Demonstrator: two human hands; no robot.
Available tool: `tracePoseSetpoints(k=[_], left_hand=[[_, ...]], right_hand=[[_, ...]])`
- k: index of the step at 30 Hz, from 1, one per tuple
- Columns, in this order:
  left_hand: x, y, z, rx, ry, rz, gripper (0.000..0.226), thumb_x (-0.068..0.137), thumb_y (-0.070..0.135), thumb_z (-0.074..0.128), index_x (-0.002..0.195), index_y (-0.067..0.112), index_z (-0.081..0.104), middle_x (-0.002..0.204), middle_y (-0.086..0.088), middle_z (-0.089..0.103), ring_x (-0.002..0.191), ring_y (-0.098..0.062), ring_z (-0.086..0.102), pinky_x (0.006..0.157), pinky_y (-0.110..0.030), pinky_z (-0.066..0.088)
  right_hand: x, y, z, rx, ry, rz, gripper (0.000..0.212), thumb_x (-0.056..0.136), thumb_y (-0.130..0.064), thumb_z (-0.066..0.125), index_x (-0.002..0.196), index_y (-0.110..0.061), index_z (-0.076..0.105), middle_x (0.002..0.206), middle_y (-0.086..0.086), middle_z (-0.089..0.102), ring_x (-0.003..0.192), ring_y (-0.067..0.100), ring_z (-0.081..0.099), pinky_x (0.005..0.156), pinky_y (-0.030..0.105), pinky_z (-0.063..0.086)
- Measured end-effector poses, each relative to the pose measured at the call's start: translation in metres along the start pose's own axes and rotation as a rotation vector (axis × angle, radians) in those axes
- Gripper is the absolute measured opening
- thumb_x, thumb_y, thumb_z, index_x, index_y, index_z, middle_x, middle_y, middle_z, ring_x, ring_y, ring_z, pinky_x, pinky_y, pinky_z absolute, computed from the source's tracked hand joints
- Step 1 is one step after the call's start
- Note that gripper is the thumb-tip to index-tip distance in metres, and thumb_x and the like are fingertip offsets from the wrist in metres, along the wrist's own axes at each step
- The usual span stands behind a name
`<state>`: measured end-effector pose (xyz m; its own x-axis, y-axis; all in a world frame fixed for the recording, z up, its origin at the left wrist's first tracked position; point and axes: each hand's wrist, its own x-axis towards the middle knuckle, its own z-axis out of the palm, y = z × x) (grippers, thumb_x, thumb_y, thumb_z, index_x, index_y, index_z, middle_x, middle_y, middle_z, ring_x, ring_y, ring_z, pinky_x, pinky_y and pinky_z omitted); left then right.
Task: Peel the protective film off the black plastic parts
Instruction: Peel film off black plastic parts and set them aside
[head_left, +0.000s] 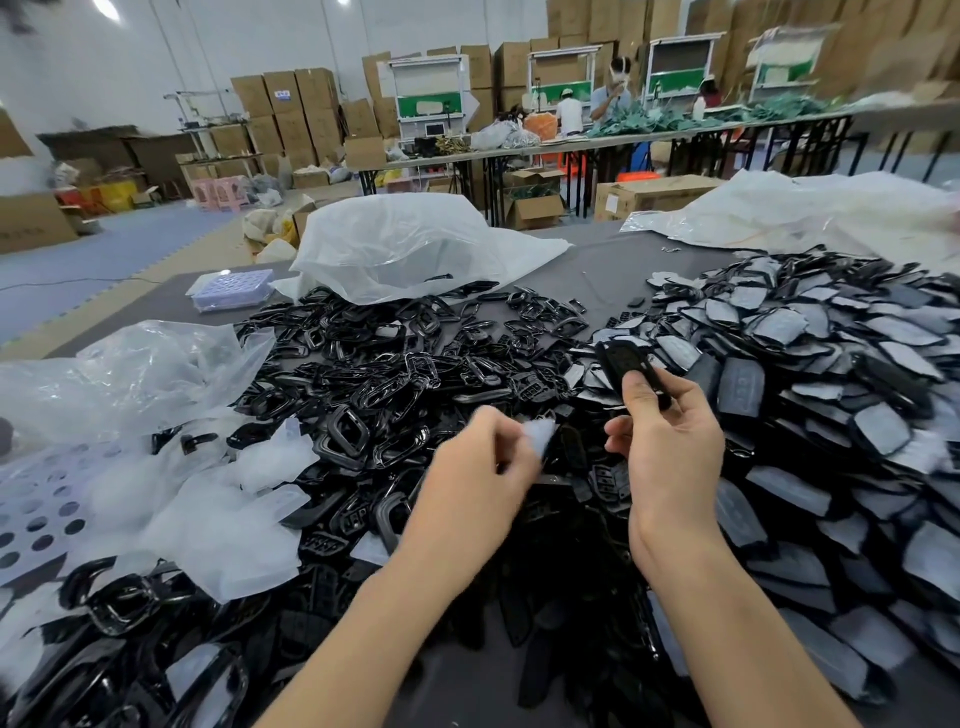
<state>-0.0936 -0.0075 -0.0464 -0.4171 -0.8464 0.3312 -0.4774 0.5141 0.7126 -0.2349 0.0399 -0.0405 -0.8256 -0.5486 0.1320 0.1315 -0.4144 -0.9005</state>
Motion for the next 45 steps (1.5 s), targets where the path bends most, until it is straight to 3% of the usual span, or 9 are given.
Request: tracePoseSetpoints(k=[2, 8, 16, 22, 27, 30, 34, 39, 45], left_hand=[[-0.012, -0.004, -0.017, -0.204, 0.072, -0.061, 0.011, 0.093, 0.029, 0.057, 0.083, 0.028, 0.058, 0.069, 0.01, 0.065, 0.058, -0.002, 0.056, 0.055, -0.015, 0.046], [-0.042, -0.019, -0.042, -0.565, 0.051, -0.205, 0.029, 0.103, 0.019, 0.052, 0.095, 0.036, 0.073, 0.072, 0.004, 0.065, 0.065, -0.011, 0.065, 0.071, -0.029, 0.06], [-0.048, -0.026, -0.042, -0.557, 0.144, -0.19, 0.019, 0.092, 0.009, 0.068, 0.095, 0.026, 0.077, 0.082, 0.0, 0.075, 0.073, -0.01, 0.069, 0.072, -0.015, 0.052], [-0.048, -0.026, -0.046, -0.492, 0.176, -0.123, 0.029, 0.092, 0.007, 0.067, 0.087, 0.033, 0.077, 0.115, 0.02, 0.064, 0.071, -0.012, 0.069, 0.072, -0.018, 0.054], [-0.051, -0.029, -0.047, -0.448, 0.213, -0.112, 0.024, 0.095, 0.015, 0.065, 0.091, 0.037, 0.073, 0.083, 0.007, 0.072, 0.068, -0.01, 0.066, 0.066, -0.02, 0.053], [-0.051, -0.031, -0.046, -0.415, 0.228, -0.101, 0.023, 0.096, 0.015, 0.063, 0.092, 0.036, 0.072, 0.082, 0.008, 0.072, 0.072, -0.011, 0.065, 0.07, -0.026, 0.055], [-0.051, -0.032, -0.045, -0.382, 0.271, -0.078, 0.023, 0.095, 0.019, 0.064, 0.097, 0.042, 0.064, 0.085, 0.012, 0.068, 0.071, -0.013, 0.065, 0.07, -0.031, 0.055], [-0.052, -0.03, -0.043, -0.471, 0.255, -0.106, 0.023, 0.092, 0.017, 0.067, 0.096, 0.039, 0.061, 0.076, 0.005, 0.061, 0.066, -0.012, 0.064, 0.066, -0.023, 0.054], [-0.051, -0.028, -0.048, -0.636, 0.163, -0.149, 0.017, 0.091, 0.018, 0.066, 0.107, 0.025, 0.069, 0.093, 0.002, 0.074, 0.078, -0.011, 0.071, 0.072, -0.016, 0.054]], right_hand=[[-0.003, 0.001, 0.002, -0.015, -0.073, 0.04, 0.011, 0.098, -0.016, 0.065, 0.095, -0.027, 0.063, 0.057, -0.016, 0.064, 0.05, 0.001, 0.058, 0.049, 0.017, 0.05], [-0.028, 0.012, 0.018, -0.017, -0.392, 0.242, 0.009, 0.095, -0.006, 0.066, 0.098, -0.015, 0.066, 0.066, -0.01, 0.071, 0.063, 0.01, 0.069, 0.058, 0.021, 0.057], [-0.044, 0.024, 0.021, -0.04, -0.534, 0.339, 0.01, 0.093, -0.008, 0.069, 0.102, -0.012, 0.071, 0.094, 0.012, 0.076, 0.078, 0.019, 0.076, 0.072, 0.025, 0.06], [-0.048, 0.025, 0.023, -0.177, -0.667, 0.293, 0.016, 0.091, -0.009, 0.072, 0.101, -0.022, 0.071, 0.078, 0.006, 0.076, 0.068, 0.016, 0.074, 0.065, 0.02, 0.057], [-0.054, 0.019, 0.023, -0.196, -0.777, 0.232, 0.017, 0.091, -0.018, 0.074, 0.096, -0.034, 0.075, 0.082, 0.007, 0.077, 0.073, 0.018, 0.075, 0.068, 0.018, 0.057], [-0.054, 0.017, 0.023, -0.172, -0.808, 0.223, 0.018, 0.095, -0.019, 0.069, 0.099, -0.034, 0.077, 0.085, 0.007, 0.077, 0.074, 0.015, 0.075, 0.069, 0.018, 0.057], [-0.056, 0.015, 0.024, -0.125, -0.812, 0.247, 0.02, 0.087, -0.041, 0.069, 0.102, -0.031, 0.078, 0.093, 0.005, 0.078, 0.081, 0.02, 0.076, 0.074, 0.021, 0.058], [-0.055, 0.021, 0.022, -0.186, -0.784, 0.152, 0.019, 0.093, -0.015, 0.072, 0.101, -0.031, 0.076, 0.08, 0.003, 0.076, 0.07, 0.012, 0.071, 0.066, 0.018, 0.055], [-0.053, 0.024, 0.022, -0.188, -0.742, 0.141, 0.016, 0.093, -0.02, 0.071, 0.101, -0.033, 0.076, 0.078, 0.004, 0.075, 0.068, 0.015, 0.071, 0.066, 0.02, 0.056]])
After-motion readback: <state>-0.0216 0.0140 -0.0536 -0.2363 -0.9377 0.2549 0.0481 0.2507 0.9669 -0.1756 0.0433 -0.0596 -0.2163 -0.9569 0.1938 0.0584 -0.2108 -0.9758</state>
